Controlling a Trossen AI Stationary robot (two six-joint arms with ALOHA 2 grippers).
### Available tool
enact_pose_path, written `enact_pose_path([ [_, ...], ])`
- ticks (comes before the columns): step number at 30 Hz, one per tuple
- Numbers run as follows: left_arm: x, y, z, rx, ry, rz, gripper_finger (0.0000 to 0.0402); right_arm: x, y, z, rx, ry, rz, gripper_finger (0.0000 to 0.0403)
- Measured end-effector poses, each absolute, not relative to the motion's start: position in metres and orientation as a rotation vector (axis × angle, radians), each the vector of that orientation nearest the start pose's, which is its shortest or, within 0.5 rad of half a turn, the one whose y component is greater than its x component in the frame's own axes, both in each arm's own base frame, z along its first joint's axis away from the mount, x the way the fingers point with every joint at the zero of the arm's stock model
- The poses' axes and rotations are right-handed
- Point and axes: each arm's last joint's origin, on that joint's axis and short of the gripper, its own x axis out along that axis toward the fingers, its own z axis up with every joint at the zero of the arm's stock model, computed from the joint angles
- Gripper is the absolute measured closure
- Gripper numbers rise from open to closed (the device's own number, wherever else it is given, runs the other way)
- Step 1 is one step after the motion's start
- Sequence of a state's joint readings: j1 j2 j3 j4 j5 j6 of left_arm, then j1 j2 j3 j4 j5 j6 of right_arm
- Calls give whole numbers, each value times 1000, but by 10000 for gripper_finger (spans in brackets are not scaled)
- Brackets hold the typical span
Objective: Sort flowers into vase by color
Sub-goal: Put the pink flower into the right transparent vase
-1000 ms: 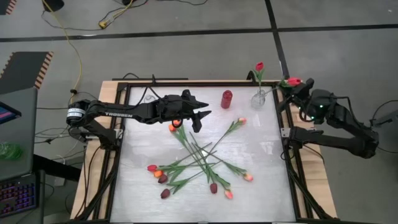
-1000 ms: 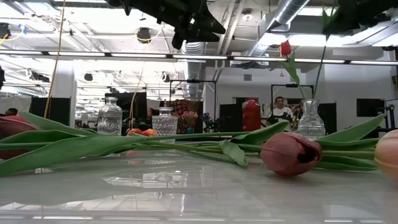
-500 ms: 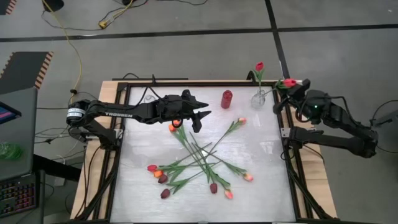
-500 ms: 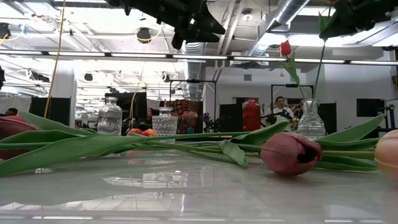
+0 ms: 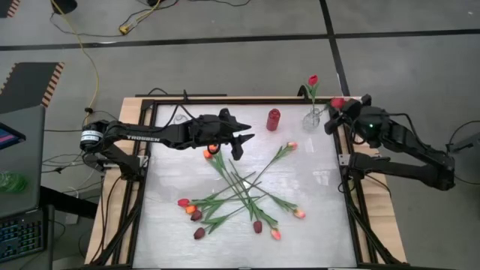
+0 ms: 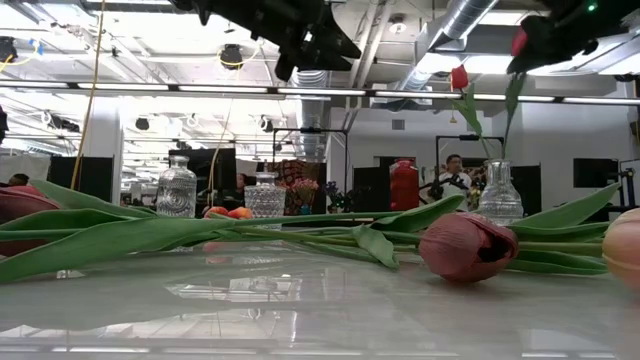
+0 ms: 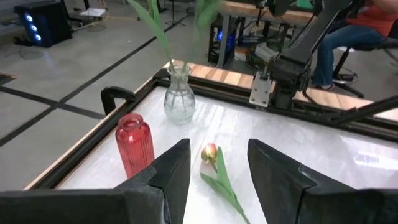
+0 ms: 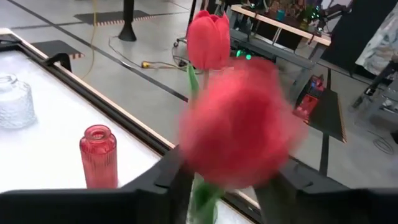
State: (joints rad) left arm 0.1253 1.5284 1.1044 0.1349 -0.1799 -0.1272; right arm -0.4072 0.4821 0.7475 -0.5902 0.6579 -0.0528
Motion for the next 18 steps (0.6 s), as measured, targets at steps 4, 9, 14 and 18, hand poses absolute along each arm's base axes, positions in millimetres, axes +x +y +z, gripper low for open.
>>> enact_pose_path([
  [4, 345, 49, 291, -116, 298, 323, 254, 78, -55, 319, -86, 371, -1067, 172],
  [9, 344, 49, 290, -116, 310, 323, 254, 76, -55, 320, -85, 372, -1073, 153],
  [14, 344, 49, 290, -116, 310, 324, 254, 68, -51, 328, -70, 443, -1070, 153],
  [18, 344, 49, 290, -116, 310, 324, 254, 58, -46, 334, 15, 453, -1082, 154],
])
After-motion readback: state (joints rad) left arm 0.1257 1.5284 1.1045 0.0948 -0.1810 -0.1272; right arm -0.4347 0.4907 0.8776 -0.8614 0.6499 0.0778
